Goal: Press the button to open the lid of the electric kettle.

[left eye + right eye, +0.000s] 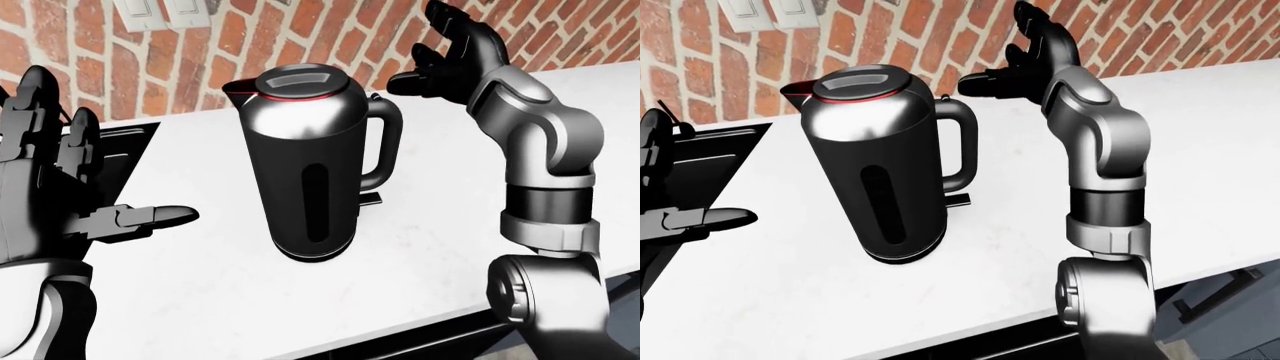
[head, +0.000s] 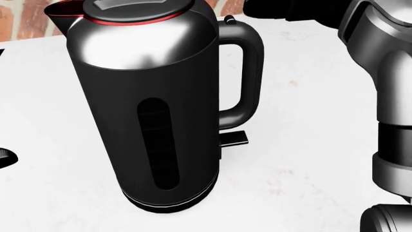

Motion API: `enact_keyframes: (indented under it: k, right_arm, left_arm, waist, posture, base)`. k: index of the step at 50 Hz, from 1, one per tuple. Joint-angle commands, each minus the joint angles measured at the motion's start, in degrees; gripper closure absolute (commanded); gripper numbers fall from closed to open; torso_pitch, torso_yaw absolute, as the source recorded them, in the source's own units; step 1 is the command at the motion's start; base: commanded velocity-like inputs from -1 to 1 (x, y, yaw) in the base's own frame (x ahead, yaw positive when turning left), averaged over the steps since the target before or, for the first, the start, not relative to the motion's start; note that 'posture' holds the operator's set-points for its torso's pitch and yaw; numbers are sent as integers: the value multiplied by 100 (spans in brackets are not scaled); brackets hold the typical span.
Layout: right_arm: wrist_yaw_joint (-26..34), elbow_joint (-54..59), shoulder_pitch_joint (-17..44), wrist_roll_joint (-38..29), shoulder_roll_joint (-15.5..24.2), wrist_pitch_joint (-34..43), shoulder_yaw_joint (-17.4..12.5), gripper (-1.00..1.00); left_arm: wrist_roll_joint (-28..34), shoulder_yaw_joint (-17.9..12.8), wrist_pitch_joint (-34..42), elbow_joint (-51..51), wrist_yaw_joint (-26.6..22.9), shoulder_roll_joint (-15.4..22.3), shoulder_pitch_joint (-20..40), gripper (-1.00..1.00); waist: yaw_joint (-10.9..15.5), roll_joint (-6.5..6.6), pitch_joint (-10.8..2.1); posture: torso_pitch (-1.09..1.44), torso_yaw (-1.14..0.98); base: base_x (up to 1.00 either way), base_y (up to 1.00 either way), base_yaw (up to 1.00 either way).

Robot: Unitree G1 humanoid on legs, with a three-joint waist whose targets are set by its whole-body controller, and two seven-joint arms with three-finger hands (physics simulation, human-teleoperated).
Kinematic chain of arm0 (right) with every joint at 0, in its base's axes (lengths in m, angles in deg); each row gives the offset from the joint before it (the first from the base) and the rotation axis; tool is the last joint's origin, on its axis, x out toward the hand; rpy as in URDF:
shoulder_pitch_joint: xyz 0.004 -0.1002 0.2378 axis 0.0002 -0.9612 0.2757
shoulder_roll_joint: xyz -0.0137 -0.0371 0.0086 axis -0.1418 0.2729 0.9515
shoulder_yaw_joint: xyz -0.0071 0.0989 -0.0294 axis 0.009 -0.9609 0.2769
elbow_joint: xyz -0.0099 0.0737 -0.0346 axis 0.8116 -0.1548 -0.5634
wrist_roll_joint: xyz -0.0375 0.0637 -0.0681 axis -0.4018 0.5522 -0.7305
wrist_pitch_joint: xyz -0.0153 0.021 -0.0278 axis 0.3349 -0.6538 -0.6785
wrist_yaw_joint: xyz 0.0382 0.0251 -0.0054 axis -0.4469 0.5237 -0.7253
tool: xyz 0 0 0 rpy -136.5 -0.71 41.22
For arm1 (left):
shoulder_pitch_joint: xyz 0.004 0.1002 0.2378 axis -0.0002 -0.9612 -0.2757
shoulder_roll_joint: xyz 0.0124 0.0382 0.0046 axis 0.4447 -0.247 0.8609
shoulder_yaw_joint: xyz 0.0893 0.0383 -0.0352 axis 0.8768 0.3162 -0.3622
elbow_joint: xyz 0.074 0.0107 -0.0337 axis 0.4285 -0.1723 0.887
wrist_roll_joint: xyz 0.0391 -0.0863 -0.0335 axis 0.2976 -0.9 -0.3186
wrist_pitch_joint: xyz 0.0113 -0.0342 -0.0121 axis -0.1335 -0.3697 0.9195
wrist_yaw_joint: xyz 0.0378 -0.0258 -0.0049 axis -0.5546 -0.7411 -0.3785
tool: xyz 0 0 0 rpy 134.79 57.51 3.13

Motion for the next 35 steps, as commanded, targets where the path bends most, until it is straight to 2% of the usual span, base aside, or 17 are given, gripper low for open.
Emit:
enact_keyframes:
  k: [1,21,27,35]
  right_arm:
    - [-16,-191,256,2,47,-165,-61,-100]
    - [-61,-365,277,5,-131,-32,22,-100]
    - [-76,-411,334,181,-131,161,-56,-100]
    - [-42,-543,283,311,-79,304,-8,-100]
  left_arm:
    - [6,-45,-163,-128,9,73,98,-100]
    - [-96,-119,-127,-144,50,116,121,-100]
    - [-108,-119,-144,-129,55,132,113,-100]
    - [-128,-125,-132,-139,69,134,112,-100]
  waist:
    - [-1,5,-115]
    - [-9,23,-119]
    - [-6,28,-113]
    - [-4,21,-102]
  posture:
    - [-15,0]
    - [-15,0]
    - [-15,0]
    - [-15,0]
  base:
    - [0,0,0]
    - [0,0,0]
    - [0,0,0]
    - [0,0,0]
